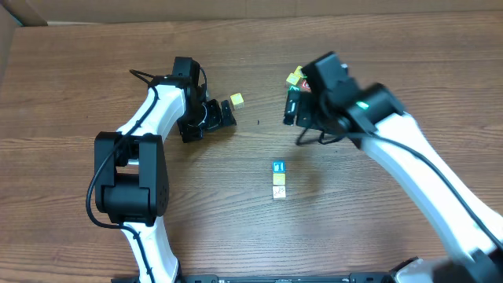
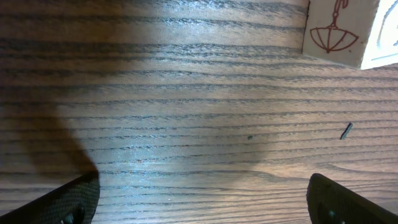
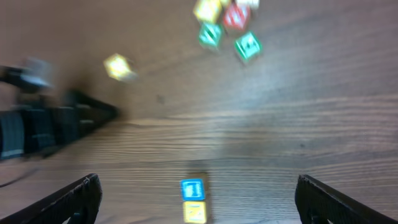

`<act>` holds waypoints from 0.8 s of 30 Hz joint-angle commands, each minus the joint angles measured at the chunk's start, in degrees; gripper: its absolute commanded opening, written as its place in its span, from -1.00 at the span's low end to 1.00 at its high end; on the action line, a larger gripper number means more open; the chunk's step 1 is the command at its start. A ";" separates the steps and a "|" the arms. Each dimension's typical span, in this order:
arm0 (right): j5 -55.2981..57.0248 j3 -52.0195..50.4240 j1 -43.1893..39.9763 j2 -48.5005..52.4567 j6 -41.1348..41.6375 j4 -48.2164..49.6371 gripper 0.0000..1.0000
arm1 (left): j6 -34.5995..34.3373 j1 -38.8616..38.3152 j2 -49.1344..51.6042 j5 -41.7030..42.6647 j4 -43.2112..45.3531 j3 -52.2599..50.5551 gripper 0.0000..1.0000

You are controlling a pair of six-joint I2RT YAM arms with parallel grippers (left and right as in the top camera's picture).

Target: Flip 3 blocks

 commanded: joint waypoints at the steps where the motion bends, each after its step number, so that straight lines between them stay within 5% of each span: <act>1: 0.46 0.68 -0.28 -8.28 -0.37 0.26 1.00 | 1.31 -0.39 1.73 -0.42 0.68 -0.74 1.00; 12: 5.44 0.66 -1.44 -30.14 -0.42 -0.42 1.00 | 1.31 -0.39 1.73 -0.42 0.68 -0.74 1.00; 24: 12.85 -0.90 -13.51 -57.33 -6.25 -0.57 1.00 | 1.31 -0.39 1.73 -0.42 0.68 -0.74 1.00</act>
